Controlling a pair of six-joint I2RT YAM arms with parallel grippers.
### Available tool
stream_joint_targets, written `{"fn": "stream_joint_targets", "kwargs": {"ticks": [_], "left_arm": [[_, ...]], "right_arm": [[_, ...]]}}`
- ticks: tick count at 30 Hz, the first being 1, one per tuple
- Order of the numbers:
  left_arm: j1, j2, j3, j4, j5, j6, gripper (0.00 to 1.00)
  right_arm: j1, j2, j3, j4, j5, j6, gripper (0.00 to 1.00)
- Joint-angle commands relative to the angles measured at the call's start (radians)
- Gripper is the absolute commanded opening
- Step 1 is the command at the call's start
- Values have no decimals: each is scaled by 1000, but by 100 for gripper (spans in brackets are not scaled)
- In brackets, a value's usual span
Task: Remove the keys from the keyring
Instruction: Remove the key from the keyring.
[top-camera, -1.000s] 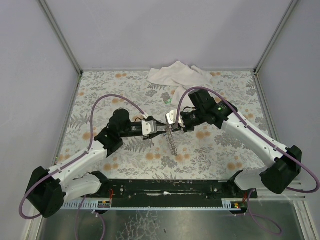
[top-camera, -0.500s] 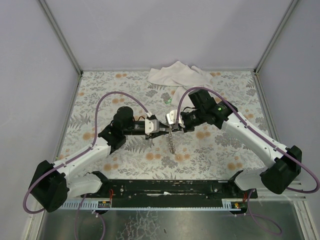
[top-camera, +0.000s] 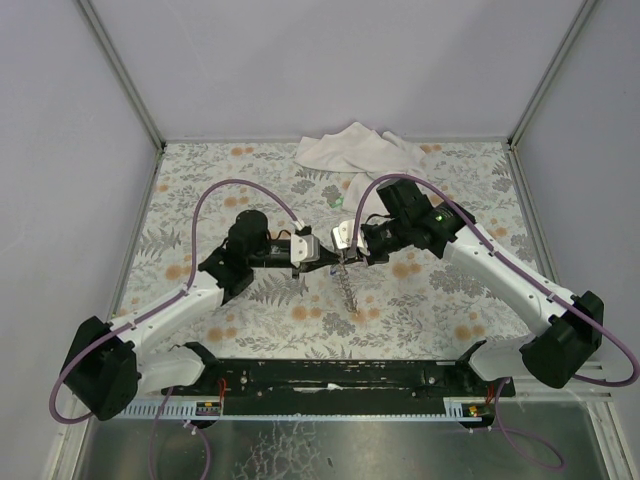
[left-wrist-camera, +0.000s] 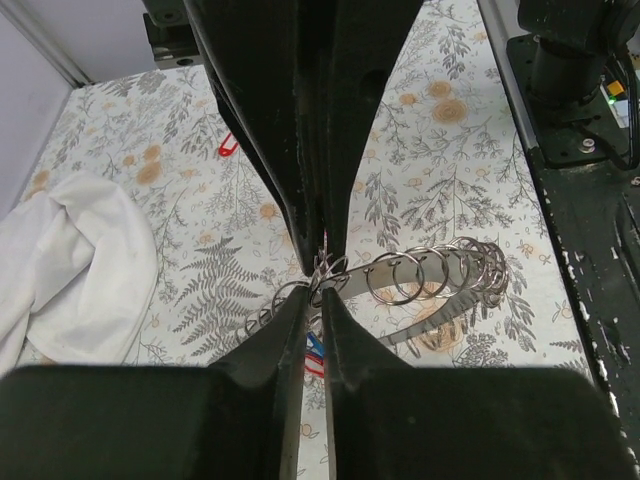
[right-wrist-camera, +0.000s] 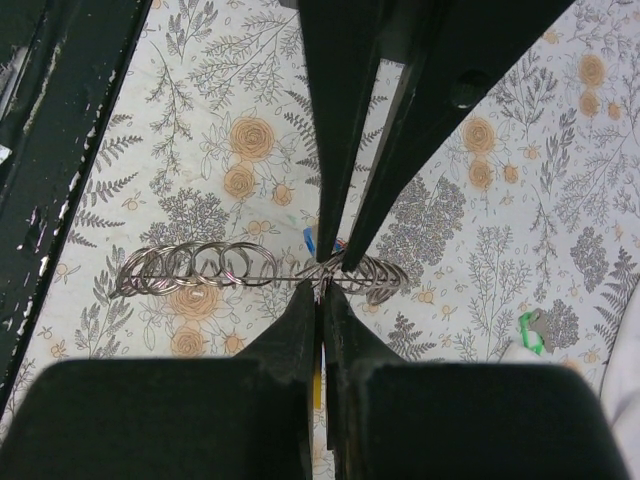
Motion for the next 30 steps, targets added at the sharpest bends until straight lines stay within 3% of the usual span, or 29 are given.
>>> {"fn": "stream_joint_targets", "kwargs": {"ticks": [1,17,23,30], "left_arm": [[5,5,42,21,29,5,1],[4,-73,-14,29,-64,-32,0],[4,-126,-104,180,-196,-150,0],[4,-111,-187,368,-212,-291,0]], "right_arm": [[-2,-27,40,45,-12,-9,0],[-3,-34,36,58,94,-20,0],[-2,-31,20,74,124,-25,0],[-2,-20,5,91,84,-12,0]]}}
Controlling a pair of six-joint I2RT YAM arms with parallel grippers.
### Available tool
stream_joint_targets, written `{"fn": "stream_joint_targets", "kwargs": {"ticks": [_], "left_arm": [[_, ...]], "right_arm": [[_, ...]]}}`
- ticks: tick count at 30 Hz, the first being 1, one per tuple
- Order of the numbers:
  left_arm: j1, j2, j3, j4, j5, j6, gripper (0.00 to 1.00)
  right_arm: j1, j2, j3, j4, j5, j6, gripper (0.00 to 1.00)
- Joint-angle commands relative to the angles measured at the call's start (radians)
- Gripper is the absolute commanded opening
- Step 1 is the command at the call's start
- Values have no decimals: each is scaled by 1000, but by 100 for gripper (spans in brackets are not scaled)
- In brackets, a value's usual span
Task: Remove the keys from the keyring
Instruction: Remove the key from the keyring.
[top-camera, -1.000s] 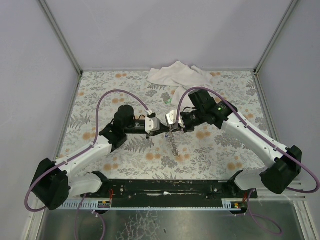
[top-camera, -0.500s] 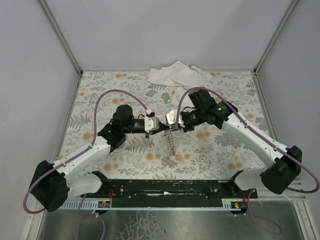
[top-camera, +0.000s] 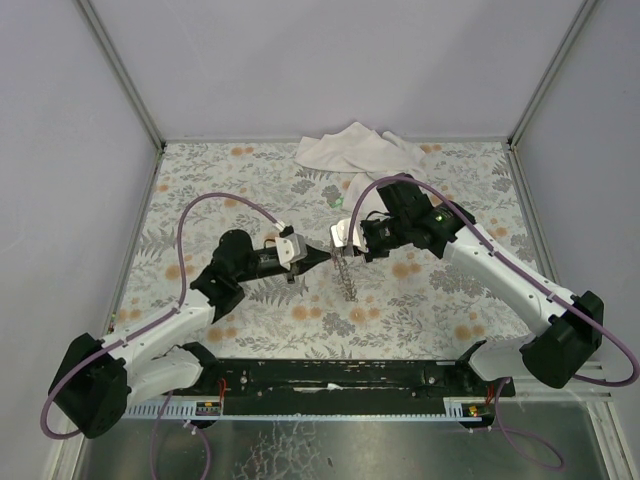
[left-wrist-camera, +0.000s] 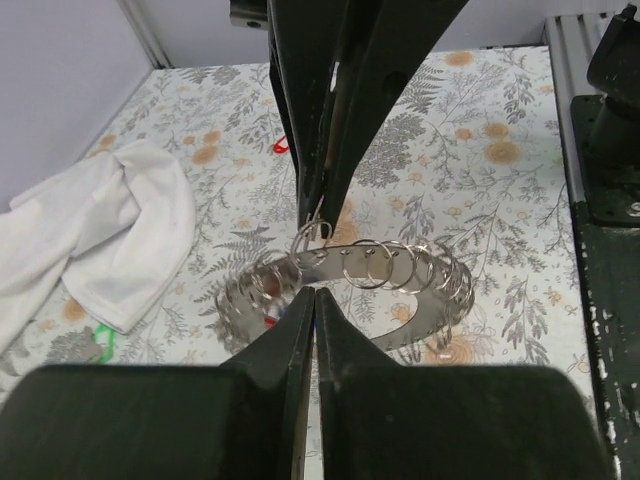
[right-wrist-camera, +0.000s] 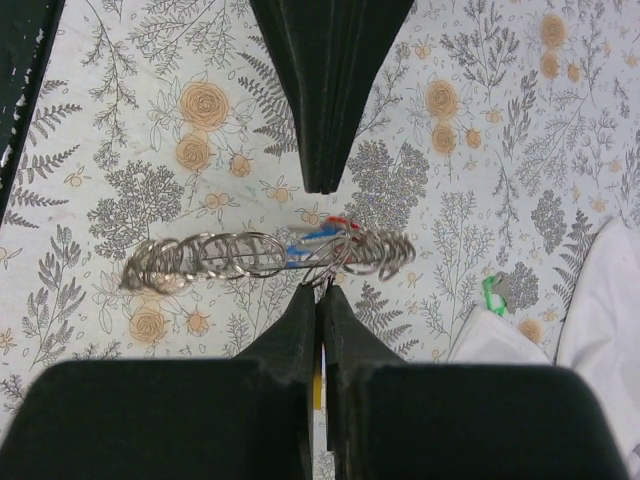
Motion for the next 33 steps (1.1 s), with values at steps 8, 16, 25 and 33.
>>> {"fn": "stream_joint_targets", "kwargs": {"ticks": [8,16,25,33], "left_arm": [[4,-28,-35,145,-39,14,31],[11,86,118,-20,61,131,33],[12,137,184,-123,153,170,33],[16,150,206,-186,193,195,32]], "right_arm": [[-2,-20,7,36,-44,-21,0],[-2,-22,9,16,-84,-39,0],[-2,-26,9,13,-82,-45,0],[-2,-28,10,13,-82,-44,0]]}}
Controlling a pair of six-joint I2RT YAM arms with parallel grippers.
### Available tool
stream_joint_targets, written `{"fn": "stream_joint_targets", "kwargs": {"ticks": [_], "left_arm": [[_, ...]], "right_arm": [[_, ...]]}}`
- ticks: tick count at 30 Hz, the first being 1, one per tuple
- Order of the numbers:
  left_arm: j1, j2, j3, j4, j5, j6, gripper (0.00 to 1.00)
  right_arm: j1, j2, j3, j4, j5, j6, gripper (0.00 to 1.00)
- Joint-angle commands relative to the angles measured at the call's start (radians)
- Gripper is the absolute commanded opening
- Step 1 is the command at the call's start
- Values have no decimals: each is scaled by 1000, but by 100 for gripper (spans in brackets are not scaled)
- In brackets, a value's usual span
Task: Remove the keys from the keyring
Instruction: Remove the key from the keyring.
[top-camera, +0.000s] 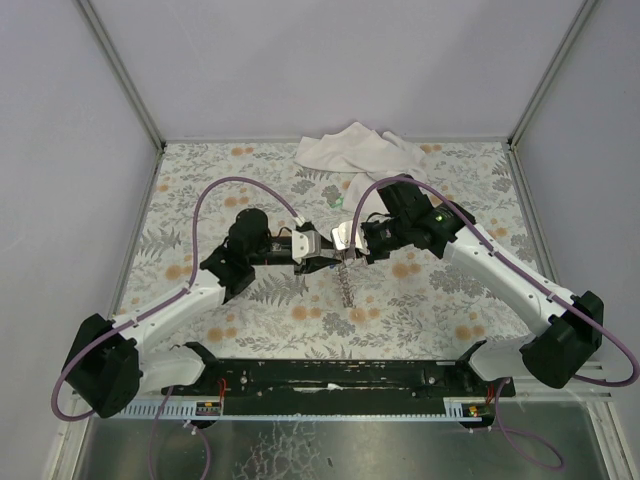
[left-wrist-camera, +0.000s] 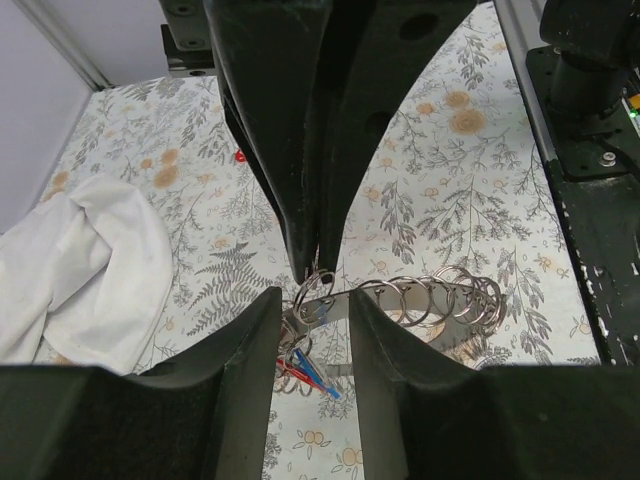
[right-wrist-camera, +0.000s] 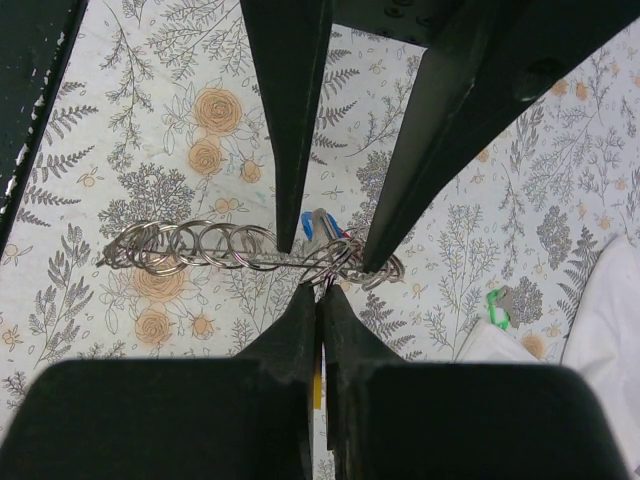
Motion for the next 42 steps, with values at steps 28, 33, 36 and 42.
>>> {"fn": "stream_joint_targets", "kwargs": {"ticks": [28,33,36,42], "left_arm": [[9,41,68,-66,55,-6,0],[9,-4,3,31,25,-45,0],[9,-48,-68,138,-27,-88,0],[9,-84,-138,264,-69,-167,0]], "right_arm": [[0,-27,8,44,-3,-4,0],[0,-31,10,45,30,-5,0],[0,-31,7,35,36,-25,0],[0,-28,-30,36,-7,-88,0]]}}
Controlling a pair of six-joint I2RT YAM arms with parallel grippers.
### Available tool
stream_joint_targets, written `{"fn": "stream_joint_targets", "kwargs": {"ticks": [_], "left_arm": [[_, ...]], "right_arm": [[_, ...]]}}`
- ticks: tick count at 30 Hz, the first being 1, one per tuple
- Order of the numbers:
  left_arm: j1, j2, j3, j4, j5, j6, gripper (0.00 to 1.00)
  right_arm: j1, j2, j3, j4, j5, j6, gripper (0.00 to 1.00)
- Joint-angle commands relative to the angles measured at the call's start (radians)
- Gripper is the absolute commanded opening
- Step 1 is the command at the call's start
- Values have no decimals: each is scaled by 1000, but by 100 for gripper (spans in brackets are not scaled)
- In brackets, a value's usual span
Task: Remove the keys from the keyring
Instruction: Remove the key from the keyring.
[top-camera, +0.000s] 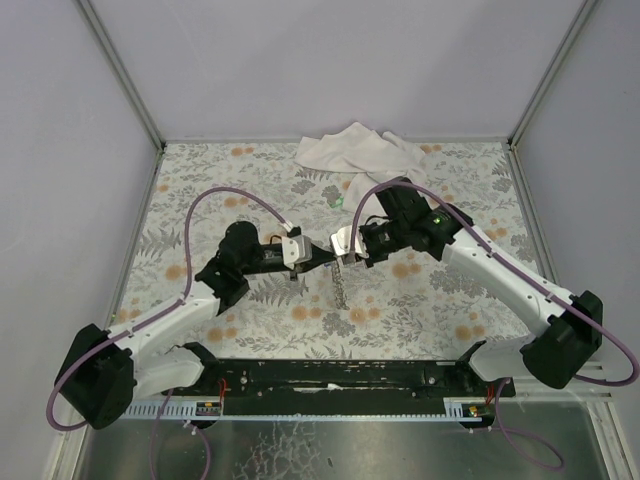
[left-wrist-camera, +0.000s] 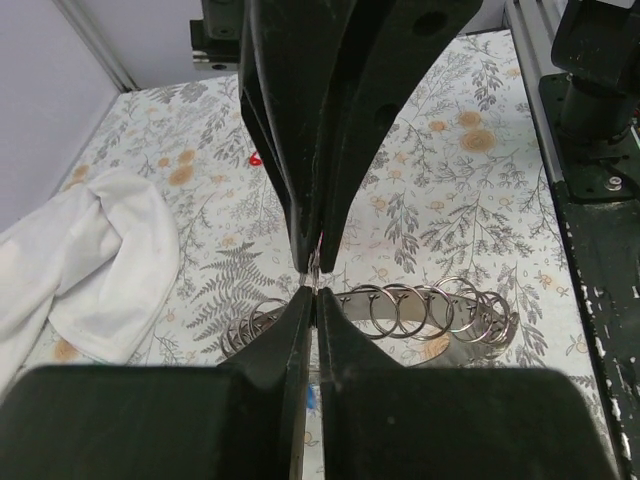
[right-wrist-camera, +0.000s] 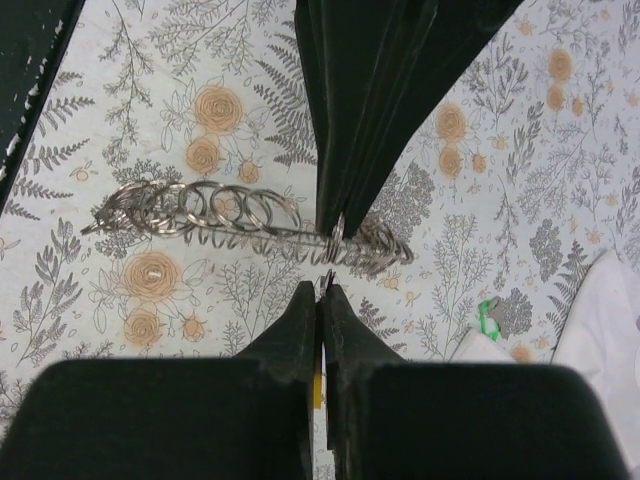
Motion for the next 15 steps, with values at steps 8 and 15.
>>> {"fn": "stream_joint_targets", "kwargs": {"ticks": [8,15], "left_arm": [[0,-18,-125,354,-66,-198,0],[1,-33,-122,293,-156,-187,0]], "right_arm": [[-10,-18,-79,90,-38,-74,0],[-21,-4,-65,117,-39,-5,0]]}}
